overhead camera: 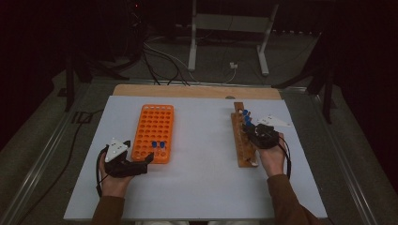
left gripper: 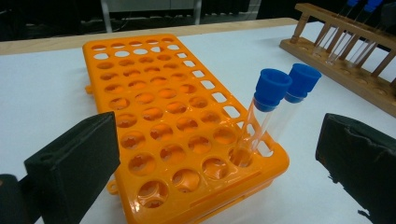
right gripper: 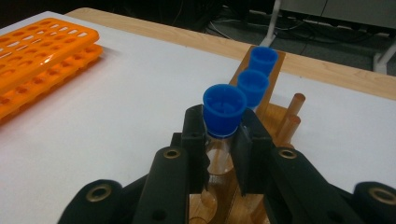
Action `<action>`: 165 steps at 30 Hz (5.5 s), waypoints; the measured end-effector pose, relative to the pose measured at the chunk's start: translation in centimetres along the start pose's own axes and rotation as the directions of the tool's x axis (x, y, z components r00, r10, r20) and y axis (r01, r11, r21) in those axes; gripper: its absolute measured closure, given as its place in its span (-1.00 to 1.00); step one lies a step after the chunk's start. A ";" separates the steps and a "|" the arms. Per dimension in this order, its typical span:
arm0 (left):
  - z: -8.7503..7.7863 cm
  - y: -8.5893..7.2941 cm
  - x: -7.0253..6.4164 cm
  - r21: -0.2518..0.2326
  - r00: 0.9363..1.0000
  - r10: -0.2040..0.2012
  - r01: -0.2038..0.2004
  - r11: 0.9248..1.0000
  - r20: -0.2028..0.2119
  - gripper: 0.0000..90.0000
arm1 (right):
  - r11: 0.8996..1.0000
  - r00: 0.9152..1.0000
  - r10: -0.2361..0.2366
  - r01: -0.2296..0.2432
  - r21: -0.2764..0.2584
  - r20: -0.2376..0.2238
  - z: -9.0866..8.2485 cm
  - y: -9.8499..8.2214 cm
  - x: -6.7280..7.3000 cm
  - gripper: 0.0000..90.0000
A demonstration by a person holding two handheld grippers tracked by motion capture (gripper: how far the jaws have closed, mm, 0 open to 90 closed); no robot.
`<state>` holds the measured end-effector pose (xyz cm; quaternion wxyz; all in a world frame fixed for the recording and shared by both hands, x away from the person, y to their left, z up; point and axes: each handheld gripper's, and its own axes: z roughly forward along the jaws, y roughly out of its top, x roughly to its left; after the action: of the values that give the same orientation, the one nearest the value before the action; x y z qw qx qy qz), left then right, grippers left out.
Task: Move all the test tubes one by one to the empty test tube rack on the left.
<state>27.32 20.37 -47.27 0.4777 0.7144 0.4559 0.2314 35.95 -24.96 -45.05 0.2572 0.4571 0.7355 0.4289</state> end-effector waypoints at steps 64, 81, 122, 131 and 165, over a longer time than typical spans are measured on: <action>1.1 5.3 -6.9 -0.067 0.971 0.154 -0.144 0.987 0.183 -0.92 | 0.995 0.959 -0.098 0.091 -0.038 -0.265 -1.8 3.8 6.1 0.69; 5.6 6.0 -10.4 -0.023 0.946 0.183 -0.184 0.983 0.269 -0.60 | 0.993 0.929 -0.122 0.115 -0.039 -0.349 -1.6 4.0 9.1 0.69; 7.7 5.5 -11.8 -0.028 0.922 0.243 -0.246 0.969 0.300 0.73 | 0.992 0.890 -0.120 0.119 -0.031 -0.440 -1.0 4.1 11.7 0.48; 7.5 5.3 -11.0 -0.014 0.934 0.210 -0.216 0.976 0.288 0.73 | 0.994 0.904 -0.112 0.099 -0.053 -0.413 -1.7 4.2 10.6 -0.37; 1.9 5.2 -5.7 -0.030 0.949 0.137 -0.134 0.991 0.285 0.73 | 0.999 0.968 -0.032 0.025 -0.030 -0.251 -3.0 2.5 4.6 -1.00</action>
<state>28.31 13.78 -42.84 0.5252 0.7675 0.3309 0.1601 32.68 -21.46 -41.36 0.1743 0.3850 0.7630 0.4892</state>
